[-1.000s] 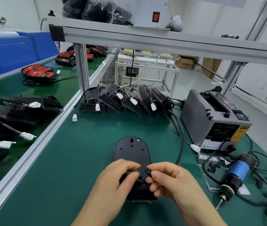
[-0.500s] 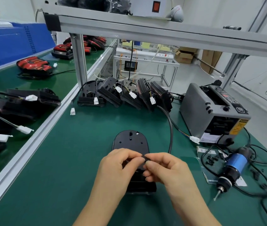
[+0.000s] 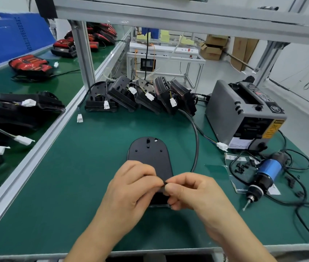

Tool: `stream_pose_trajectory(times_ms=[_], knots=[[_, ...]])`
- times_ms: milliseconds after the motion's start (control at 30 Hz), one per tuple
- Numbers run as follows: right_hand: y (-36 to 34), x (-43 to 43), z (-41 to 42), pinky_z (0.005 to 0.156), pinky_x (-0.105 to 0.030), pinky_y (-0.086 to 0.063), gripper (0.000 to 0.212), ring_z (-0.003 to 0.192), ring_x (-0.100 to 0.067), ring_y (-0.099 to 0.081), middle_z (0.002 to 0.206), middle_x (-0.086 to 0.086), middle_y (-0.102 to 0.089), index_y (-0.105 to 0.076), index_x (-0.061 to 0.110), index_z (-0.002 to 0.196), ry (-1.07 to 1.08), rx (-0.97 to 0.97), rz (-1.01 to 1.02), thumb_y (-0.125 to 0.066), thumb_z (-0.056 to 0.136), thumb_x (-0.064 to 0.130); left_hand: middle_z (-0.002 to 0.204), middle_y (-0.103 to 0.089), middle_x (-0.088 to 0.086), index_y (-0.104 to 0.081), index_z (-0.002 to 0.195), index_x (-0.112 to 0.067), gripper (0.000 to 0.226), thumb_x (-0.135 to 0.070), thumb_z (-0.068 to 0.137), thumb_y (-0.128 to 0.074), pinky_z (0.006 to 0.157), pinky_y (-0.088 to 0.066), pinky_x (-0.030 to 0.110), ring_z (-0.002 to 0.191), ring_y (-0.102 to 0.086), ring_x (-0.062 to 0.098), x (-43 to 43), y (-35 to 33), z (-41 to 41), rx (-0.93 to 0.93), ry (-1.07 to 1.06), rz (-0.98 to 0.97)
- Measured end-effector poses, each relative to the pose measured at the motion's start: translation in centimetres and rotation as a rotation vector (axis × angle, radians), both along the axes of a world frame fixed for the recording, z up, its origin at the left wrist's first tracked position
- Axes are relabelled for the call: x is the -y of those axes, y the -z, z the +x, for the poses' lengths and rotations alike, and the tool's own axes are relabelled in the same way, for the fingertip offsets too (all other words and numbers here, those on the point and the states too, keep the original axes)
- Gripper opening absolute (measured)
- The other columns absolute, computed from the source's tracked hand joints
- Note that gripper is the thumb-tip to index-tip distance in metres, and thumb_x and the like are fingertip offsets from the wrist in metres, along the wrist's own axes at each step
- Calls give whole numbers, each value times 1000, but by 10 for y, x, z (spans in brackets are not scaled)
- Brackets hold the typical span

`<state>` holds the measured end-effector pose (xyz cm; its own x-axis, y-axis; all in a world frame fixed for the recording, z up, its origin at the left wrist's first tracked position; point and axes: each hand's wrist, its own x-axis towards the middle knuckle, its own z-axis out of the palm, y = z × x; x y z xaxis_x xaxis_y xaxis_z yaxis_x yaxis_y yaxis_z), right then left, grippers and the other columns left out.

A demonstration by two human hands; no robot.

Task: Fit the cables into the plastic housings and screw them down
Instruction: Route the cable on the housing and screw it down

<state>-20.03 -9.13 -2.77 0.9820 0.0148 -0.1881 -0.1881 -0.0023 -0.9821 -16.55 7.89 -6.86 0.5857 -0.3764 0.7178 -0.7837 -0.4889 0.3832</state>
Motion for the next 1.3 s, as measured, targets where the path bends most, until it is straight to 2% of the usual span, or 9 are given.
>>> stream_pose_trajectory(times_ms=[200, 333, 400, 533, 700, 800, 1000, 1167, 1300], knots=[[5, -1, -4, 46, -21, -47, 21, 47, -12, -58, 57, -6, -66, -70, 11, 62, 80, -32, 0, -69, 78, -2, 91, -57, -8, -63, 90, -19, 4, -17, 90, -60, 74, -44, 29, 87, -48, 17, 3, 4, -4, 81, -43, 63], [12, -7, -7, 46, -20, -46, 20, 46, -10, -56, 53, -2, -63, -68, 13, 61, 175, 23, -77, -71, 76, 1, 94, -60, -13, -71, 94, -16, 18, -28, 86, -61, 85, -38, 13, 93, -51, 4, -1, -1, -3, -257, -136, -116], [17, -10, -8, 50, -19, -46, 19, 48, -7, -54, 53, 2, -63, -69, 19, 61, 207, 59, -170, -73, 74, 6, 93, -60, -17, -72, 95, -19, 14, -23, 82, -69, 83, -36, 10, 93, -50, 2, -1, -2, -4, -343, -160, -99], [25, -16, -9, 58, -20, -45, 21, 53, -1, -54, 60, 12, -66, -67, 38, 76, 227, 168, -376, -75, 74, 18, 87, -62, -14, -73, 86, -17, 13, -8, 77, -76, 80, -40, 18, 87, -51, 4, 4, -2, -6, -339, -183, -60], [32, -20, -7, 66, -29, -51, 9, 66, -4, -60, 70, 21, -66, -65, 31, 68, 282, 297, -605, -73, 73, 28, 84, -61, -15, -71, 81, -17, 6, -17, 76, -68, 78, -41, 17, 85, -51, 3, 5, -4, -5, -346, -170, -79], [33, -24, -6, 68, -26, -50, 11, 73, 0, -60, 77, 26, -64, -61, 36, 65, 285, 350, -680, -70, 72, 35, 83, -61, -15, -70, 80, -16, 7, -19, 75, -66, 77, -42, 18, 85, -51, 4, 5, -3, -4, -352, -158, -80], [34, -22, 0, 68, -28, -48, 12, 81, -1, -56, 71, 20, -63, -65, 30, 72, 276, 411, -798, -70, 74, 40, 83, -61, -14, -69, 81, -17, 6, -19, 76, -67, 76, -42, 18, 84, -52, 2, 3, -1, -3, -341, -151, -72], [29, -15, 7, 57, -21, -40, 22, 76, -6, -50, 73, 15, -56, -59, 29, 71, 286, 553, -982, -79, 70, 38, 83, -60, -13, -68, 81, -15, 4, -17, 77, -67, 75, -42, 17, 84, -52, 3, 2, 1, -2, -317, -117, -66], [20, -6, 18, 74, -35, -44, 26, 96, -19, -52, 91, 8, -63, -71, 24, 77, 254, 727, -1181, -71, 64, 46, 83, -61, -9, -69, 81, -12, 3, -12, 78, -67, 76, -42, 16, 84, -51, 5, 2, 3, -2, -286, -96, -57]])
